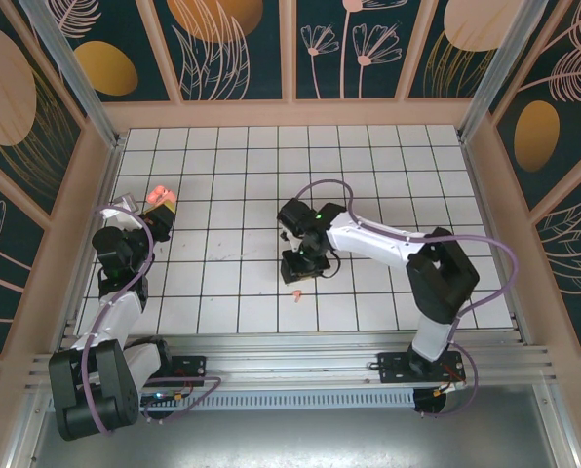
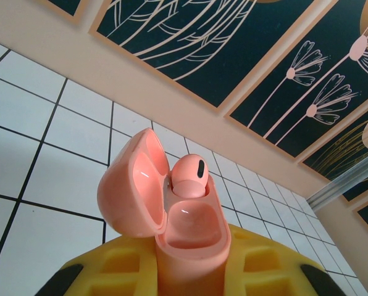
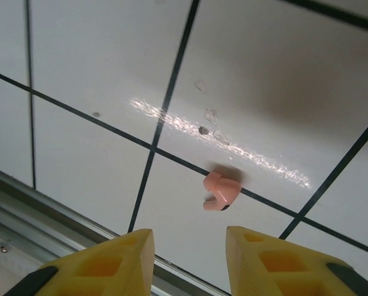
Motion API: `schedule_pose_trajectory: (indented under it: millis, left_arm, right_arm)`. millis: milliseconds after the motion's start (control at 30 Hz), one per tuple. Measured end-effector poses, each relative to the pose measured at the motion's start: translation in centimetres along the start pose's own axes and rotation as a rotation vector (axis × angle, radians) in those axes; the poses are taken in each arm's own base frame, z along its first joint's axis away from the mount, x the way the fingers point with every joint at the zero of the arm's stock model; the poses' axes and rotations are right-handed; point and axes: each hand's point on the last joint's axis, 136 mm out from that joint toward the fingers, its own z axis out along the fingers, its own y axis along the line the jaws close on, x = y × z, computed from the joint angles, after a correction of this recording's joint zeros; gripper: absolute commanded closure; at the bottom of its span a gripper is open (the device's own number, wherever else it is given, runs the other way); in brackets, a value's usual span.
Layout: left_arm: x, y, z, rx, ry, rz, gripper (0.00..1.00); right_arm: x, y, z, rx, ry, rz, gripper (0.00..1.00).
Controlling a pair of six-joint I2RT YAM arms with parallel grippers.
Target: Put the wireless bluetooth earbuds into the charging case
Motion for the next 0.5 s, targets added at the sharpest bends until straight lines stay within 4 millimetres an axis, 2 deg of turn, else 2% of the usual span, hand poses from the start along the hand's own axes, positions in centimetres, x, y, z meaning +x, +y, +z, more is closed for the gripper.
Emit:
schedule_pose_trajectory:
  millis: [167,500]
  left_arm:
    - [0.0,0.0,0.0,0.001,-0.001,0.001,0.94]
    - [-0.1,-0.1,0.0,0.001,-0.002,0.001,0.94]
  right_arm:
    - [1.0,-0.5,2.2,0.044,0.069,0.025,0.62]
    - [1.7,-0.4,3.8,0.061,0.111,0.032,0.62]
